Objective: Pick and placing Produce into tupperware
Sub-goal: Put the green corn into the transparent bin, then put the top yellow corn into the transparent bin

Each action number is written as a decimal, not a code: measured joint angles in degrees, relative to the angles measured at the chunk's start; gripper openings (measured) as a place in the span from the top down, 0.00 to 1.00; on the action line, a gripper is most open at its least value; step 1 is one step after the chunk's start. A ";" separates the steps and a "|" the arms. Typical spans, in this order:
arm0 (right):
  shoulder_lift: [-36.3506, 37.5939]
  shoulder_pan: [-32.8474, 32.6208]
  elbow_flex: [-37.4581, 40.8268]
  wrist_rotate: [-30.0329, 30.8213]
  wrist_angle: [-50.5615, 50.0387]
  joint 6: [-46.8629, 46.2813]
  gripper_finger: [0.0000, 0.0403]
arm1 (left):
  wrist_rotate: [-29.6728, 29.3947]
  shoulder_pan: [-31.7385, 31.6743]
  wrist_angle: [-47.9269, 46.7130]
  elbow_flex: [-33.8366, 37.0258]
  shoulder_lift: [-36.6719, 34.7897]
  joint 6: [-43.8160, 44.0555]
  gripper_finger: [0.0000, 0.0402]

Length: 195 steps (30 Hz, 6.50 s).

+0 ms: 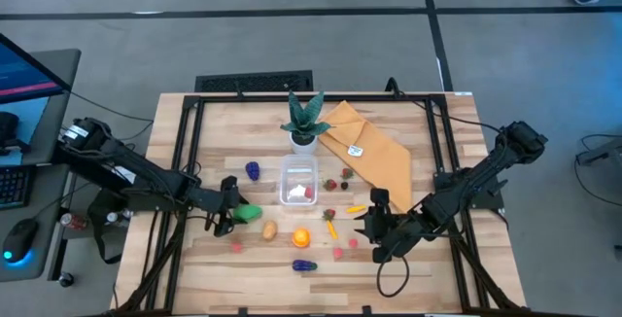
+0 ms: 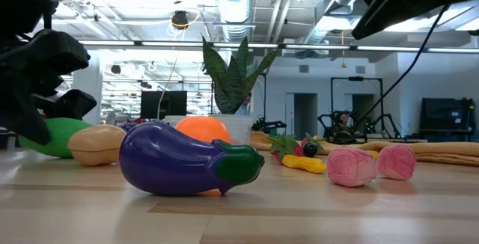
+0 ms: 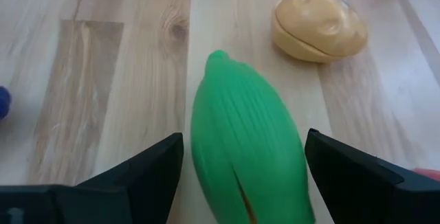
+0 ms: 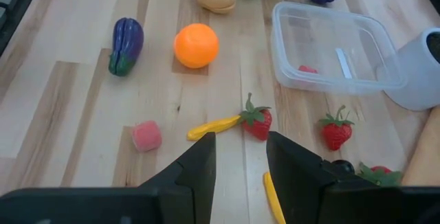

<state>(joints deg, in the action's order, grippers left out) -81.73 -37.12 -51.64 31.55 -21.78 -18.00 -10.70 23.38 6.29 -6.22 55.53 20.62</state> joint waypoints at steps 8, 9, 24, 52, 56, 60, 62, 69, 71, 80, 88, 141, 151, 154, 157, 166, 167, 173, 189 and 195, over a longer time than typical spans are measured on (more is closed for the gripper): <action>0.00 0.00 0.00 0.00 0.00 0.00 0.70 | -1.24 0.00 -1.21 0.00 0.00 0.23 0.28; 0.00 0.00 0.00 0.00 0.00 0.00 0.70 | -1.29 0.00 -1.29 0.00 0.00 0.24 0.28; 0.00 0.00 0.00 0.00 0.00 0.00 0.70 | -1.14 0.00 -1.26 0.00 0.00 1.00 0.42; 0.00 0.00 0.00 0.00 -0.04 0.00 0.69 | -2.07 0.02 7.41 0.00 -0.02 -3.06 0.49; 0.00 0.00 0.00 0.00 -0.07 0.00 0.70 | -2.92 0.00 8.14 0.00 -0.02 -3.12 0.47; 0.00 0.00 0.00 -0.02 -0.07 0.00 0.70 | -3.78 0.02 9.46 0.00 -0.04 -4.66 0.47; 0.00 0.00 0.00 -0.02 -0.07 -0.01 0.70 | -4.21 0.02 11.18 0.00 -0.04 -5.89 0.48; 0.00 0.00 0.00 -0.02 -0.08 -0.02 0.69 | -5.28 0.00 17.24 -0.02 -0.07 -11.33 0.48; 0.00 0.01 0.00 -0.02 -0.09 0.00 0.69 | -6.54 0.00 19.24 -0.02 -0.07 -13.39 0.48; 0.00 0.00 0.00 -0.02 -0.20 0.00 0.70 | -9.23 -2.20 27.23 -0.02 -0.07 -21.88 0.48; 0.00 0.01 0.00 -0.02 -0.21 0.27 0.69 | -6.55 -6.33 33.00 -0.02 -0.07 -26.63 0.48; 0.00 1.90 -0.02 -0.02 -0.11 2.99 0.69 | -5.05 -16.26 57.46 -10.44 31.24 -29.27 0.48; 0.00 1.86 -0.02 -0.17 -0.50 2.97 0.70 | -4.44 -21.38 45.07 -17.99 35.54 -25.31 0.48; 0.00 1.86 -0.02 -0.17 -0.52 2.97 0.69 | -3.62 -22.33 38.69 -20.83 35.54 -24.41 0.48; 0.00 1.86 -0.02 -0.17 -0.50 2.93 0.70 | -3.44 -22.82 35.36 -22.52 35.54 -24.33 0.48; 0.00 1.86 -0.02 -0.19 -0.55 2.56 0.69 | -3.26 -24.61 30.03 -23.41 35.54 -21.42 0.48; 0.00 1.86 -0.02 -0.20 -0.55 2.56 0.69 | -3.29 -24.91 29.81 -23.41 35.54 -20.98 0.48; 0.00 1.86 -0.02 -0.18 -0.52 2.54 0.69 | -3.11 -25.35 30.18 -23.43 35.54 -20.55 0.48; 0.00 1.86 1.77 -0.17 0.13 2.45 0.70 | -3.13 -25.35 30.44 -23.43 35.54 -22.21 0.28; 0.00 2.43 3.63 -0.11 1.03 1.44 0.70 | -3.09 -25.29 30.05 -23.43 34.68 -24.60 0.28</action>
<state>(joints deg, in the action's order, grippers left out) -81.73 -34.69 -48.01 31.44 -20.75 -16.56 -13.79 -1.92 36.34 -29.65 90.20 -3.98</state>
